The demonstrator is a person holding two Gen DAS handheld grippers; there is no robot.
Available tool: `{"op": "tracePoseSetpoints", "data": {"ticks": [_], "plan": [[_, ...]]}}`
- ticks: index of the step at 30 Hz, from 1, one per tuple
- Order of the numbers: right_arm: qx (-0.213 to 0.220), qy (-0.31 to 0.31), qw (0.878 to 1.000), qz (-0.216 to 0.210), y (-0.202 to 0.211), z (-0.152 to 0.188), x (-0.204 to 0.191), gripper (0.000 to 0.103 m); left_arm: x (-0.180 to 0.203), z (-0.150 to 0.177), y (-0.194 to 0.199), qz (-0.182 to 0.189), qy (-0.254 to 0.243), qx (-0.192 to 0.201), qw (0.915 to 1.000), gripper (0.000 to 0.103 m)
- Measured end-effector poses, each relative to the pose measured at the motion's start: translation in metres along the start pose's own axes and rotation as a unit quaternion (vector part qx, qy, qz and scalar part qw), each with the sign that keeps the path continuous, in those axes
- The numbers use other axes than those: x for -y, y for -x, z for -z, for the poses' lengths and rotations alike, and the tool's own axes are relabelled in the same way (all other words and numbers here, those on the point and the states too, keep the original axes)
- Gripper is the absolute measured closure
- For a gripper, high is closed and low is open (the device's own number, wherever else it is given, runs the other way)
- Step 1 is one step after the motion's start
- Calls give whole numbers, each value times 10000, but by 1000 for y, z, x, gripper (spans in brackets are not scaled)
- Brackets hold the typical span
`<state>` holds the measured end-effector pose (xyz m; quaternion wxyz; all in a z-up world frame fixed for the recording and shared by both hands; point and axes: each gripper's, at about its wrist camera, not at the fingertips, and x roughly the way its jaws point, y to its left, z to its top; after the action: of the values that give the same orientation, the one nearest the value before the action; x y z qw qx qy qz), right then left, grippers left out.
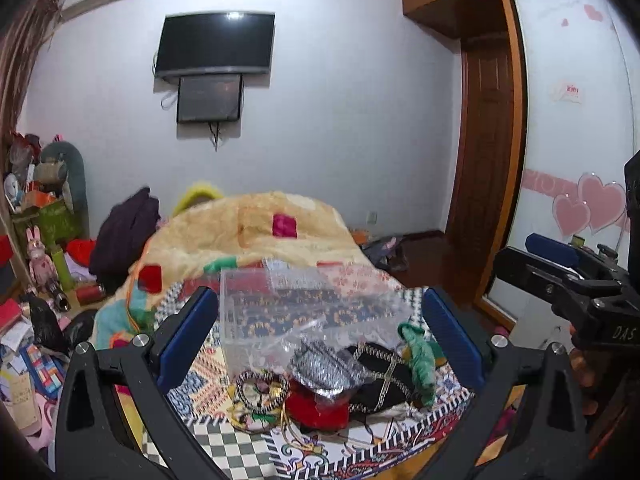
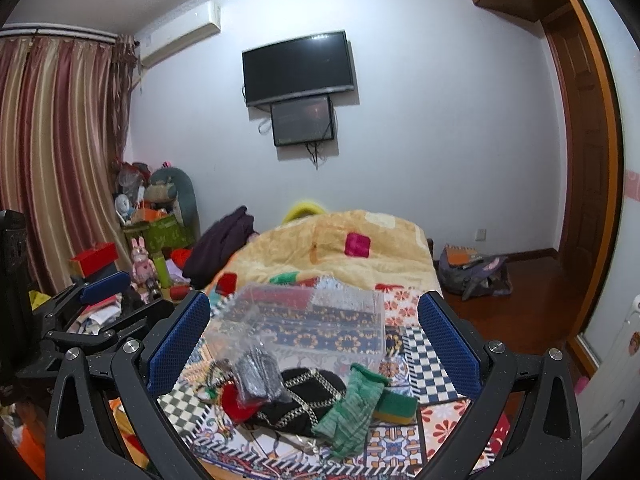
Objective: Organize soft objects
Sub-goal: 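Grasp the bagged grey glove with the left tool while the right tool grasps the green glove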
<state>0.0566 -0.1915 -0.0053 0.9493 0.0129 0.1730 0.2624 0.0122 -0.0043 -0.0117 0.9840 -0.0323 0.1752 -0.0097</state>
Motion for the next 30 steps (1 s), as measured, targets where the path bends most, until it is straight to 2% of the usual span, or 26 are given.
{"op": "tracePoseSetpoints", "data": {"ticks": [3,5,7,12,16,22,27,29,30], "plan": [[-206,-9,9997,93,-10,9,5,0,-5,11,-13,64,69,-240,9997,0],[-363,-31,9993,112,-16,16,8,1,-8,20,-23,53,95,-417,9991,10],[-539,-48,9985,104,-23,23,11,7,-8,28,-33,65,86,-613,9981,16],[-1004,-58,9949,4,-40,41,18,18,-15,46,-58,-11,151,-956,9953,19],[-1361,-131,9906,-58,-54,56,27,25,-21,55,-80,168,436,-1295,9905,22],[-1905,-426,9805,-227,-78,73,36,42,-17,73,-110,285,556,-1632,9846,23],[-2242,-702,9716,-295,-87,84,43,61,-16,81,-125,352,609,-1739,9822,33],[-2335,-809,9685,-318,-91,87,45,66,-17,82,-127,323,620,-1737,9823,40],[-2390,-831,9670,-297,-92,89,45,76,-17,83,-127,312,623,-1718,9827,43]]}}
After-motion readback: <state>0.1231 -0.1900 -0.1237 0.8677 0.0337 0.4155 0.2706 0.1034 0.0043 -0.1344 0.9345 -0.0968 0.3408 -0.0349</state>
